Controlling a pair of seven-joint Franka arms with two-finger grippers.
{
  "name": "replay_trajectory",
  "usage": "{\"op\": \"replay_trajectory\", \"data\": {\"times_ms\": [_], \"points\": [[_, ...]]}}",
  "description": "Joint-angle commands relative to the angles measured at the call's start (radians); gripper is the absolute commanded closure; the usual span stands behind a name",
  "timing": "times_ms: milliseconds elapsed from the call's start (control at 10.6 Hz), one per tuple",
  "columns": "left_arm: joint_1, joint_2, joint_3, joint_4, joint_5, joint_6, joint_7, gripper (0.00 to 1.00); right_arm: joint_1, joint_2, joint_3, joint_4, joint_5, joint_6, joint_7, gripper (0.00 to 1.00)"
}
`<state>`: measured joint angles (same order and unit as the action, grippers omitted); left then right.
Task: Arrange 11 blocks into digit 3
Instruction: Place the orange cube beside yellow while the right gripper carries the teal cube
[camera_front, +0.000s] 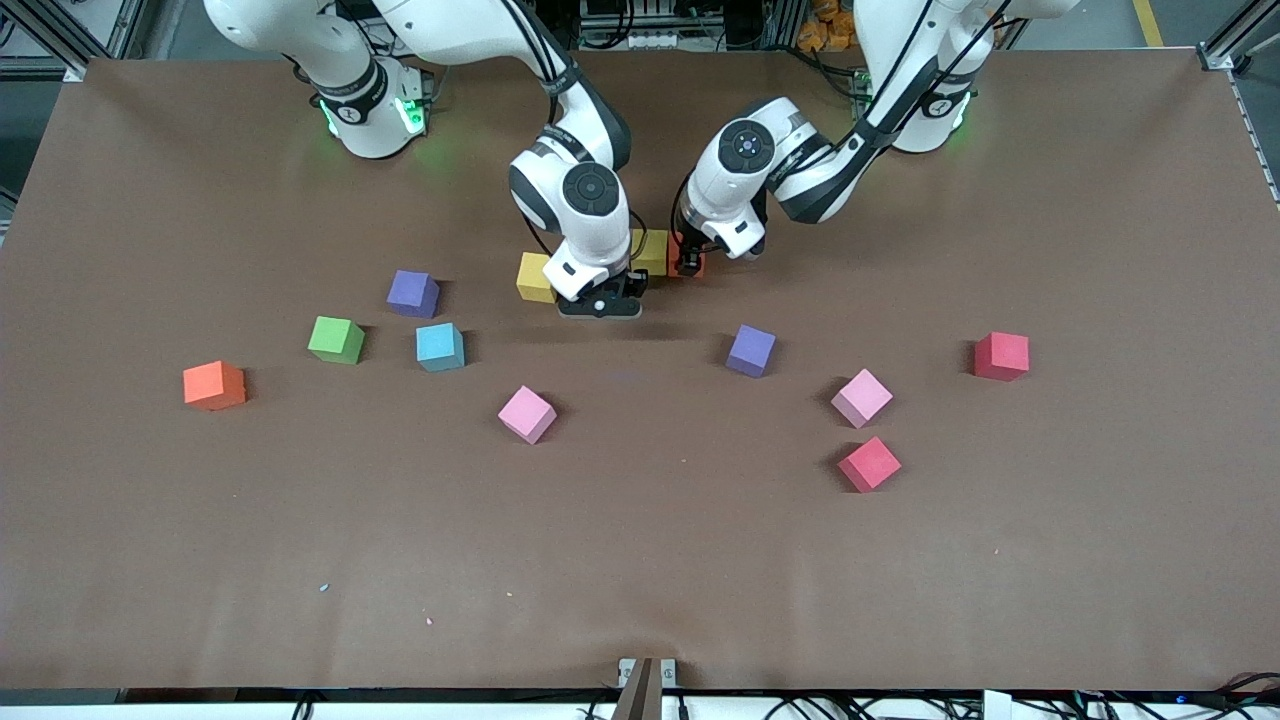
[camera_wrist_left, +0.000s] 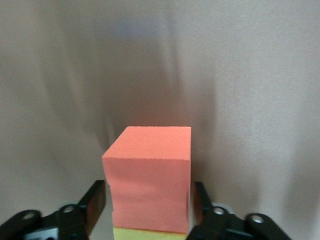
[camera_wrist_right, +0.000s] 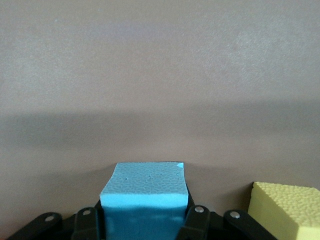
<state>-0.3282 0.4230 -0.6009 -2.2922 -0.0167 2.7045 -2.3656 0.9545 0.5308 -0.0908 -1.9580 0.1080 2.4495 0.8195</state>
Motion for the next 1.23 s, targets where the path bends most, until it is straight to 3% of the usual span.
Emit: {"op": "replay_trajectory", "data": {"times_ms": [0, 472, 1134], "points": [[-0.009, -0.003, 0.004, 0.010, 0.030, -0.021, -0.032, 0.00, 0.026, -0.034, -0.004, -0.035, -0.018, 0.009, 0.050, 1.00], [0.006, -0.150, -0.003, -0.001, 0.035, -0.159, -0.040, 0.00, 0.026, -0.037, -0.004, -0.035, -0.018, -0.009, 0.040, 1.00], [0.159, -0.181, -0.002, 0.010, 0.035, -0.192, 0.136, 0.00, 0.020, -0.043, -0.003, -0.055, -0.018, -0.009, 0.000, 1.00]]}}
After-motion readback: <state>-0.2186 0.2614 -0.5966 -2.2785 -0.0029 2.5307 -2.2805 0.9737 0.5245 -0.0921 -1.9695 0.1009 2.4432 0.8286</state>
